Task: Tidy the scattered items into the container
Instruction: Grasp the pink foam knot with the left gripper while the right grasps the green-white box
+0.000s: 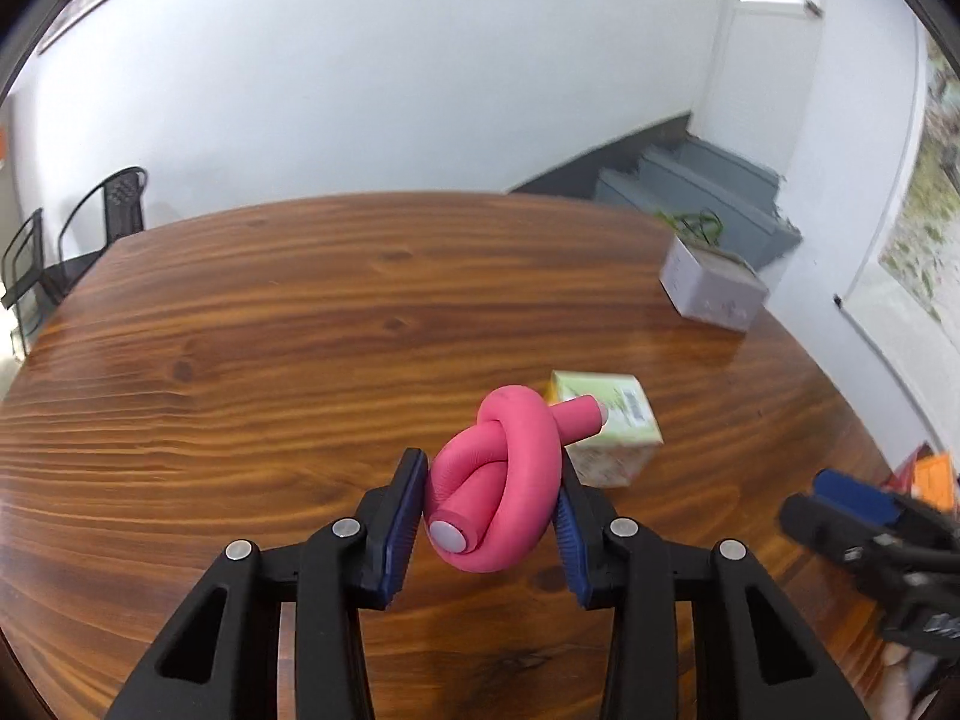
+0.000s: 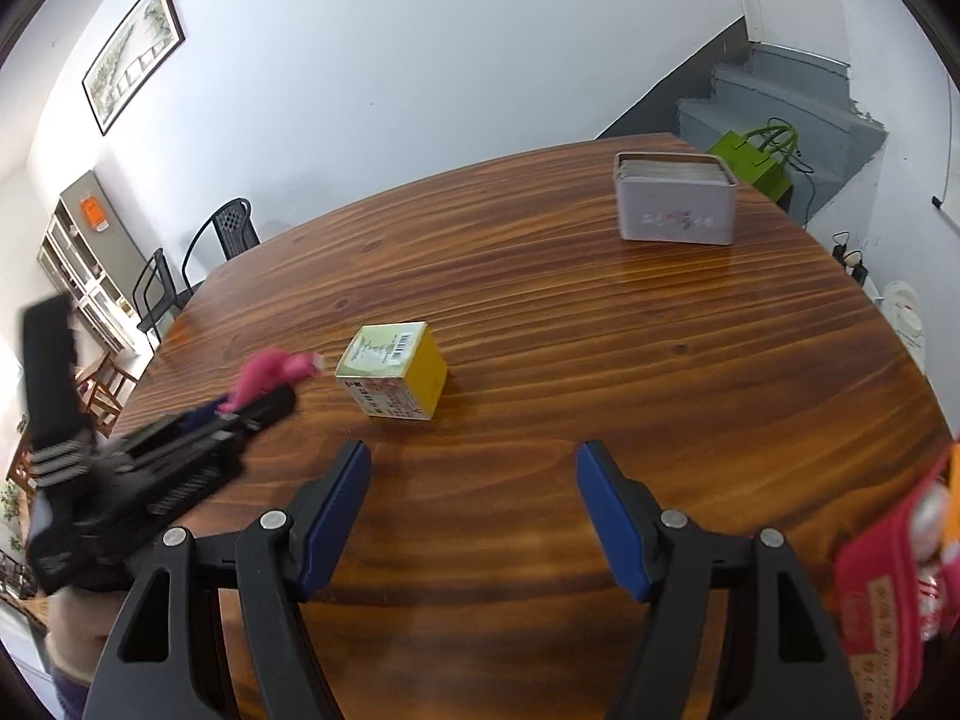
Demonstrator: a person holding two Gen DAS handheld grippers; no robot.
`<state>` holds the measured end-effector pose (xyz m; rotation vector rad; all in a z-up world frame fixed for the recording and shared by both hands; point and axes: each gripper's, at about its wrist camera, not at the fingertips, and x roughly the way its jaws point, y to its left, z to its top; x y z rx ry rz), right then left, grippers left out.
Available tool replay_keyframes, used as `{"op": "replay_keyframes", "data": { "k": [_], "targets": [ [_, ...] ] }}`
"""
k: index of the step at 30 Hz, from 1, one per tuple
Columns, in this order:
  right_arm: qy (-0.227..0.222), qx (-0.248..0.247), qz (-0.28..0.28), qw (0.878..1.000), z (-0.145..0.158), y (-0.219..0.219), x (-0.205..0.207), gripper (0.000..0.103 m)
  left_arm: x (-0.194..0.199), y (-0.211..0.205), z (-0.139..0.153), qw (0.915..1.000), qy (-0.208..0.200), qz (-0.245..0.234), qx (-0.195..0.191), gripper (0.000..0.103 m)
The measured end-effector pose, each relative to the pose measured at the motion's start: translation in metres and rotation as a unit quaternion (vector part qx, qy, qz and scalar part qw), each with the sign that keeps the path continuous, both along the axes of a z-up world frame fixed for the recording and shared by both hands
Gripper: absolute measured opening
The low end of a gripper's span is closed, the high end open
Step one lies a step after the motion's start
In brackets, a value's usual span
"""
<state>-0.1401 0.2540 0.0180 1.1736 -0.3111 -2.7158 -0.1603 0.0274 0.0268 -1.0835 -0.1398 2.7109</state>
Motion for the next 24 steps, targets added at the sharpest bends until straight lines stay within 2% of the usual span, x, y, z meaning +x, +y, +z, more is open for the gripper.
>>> {"op": "replay_keyframes", "data": {
  "k": [7,11,17,18,19,24],
  "targets": [
    [-0.011,0.008,0.020,1.000,-0.016,-0.044,-0.042,0.075,-0.003,-0.051,0.017,0.9972,0.017,0.061,0.041,0.042],
    [-0.016,0.023,0.018,0.999,-0.023,-0.068,-0.067,0.075,-0.005,-0.059,0.017,0.9957,0.014,0.071,0.057,0.042],
    [-0.028,0.062,0.005,0.998,-0.036,-0.088,-0.090,0.075,-0.006,-0.058,0.014,0.9959,0.008,0.067,0.060,0.042],
    [-0.031,0.070,0.002,0.997,-0.038,-0.090,-0.092,0.073,-0.006,-0.056,0.013,0.9961,0.007,0.066,0.059,0.042],
    [-0.033,0.073,-0.002,0.997,-0.040,-0.089,-0.091,0.057,-0.005,-0.054,0.013,0.9962,0.006,0.065,0.058,0.042],
    [-0.025,0.067,-0.011,0.997,-0.035,-0.075,-0.073,0.056,-0.004,-0.044,0.011,0.9969,0.002,0.054,0.057,0.042]
  ]
}}
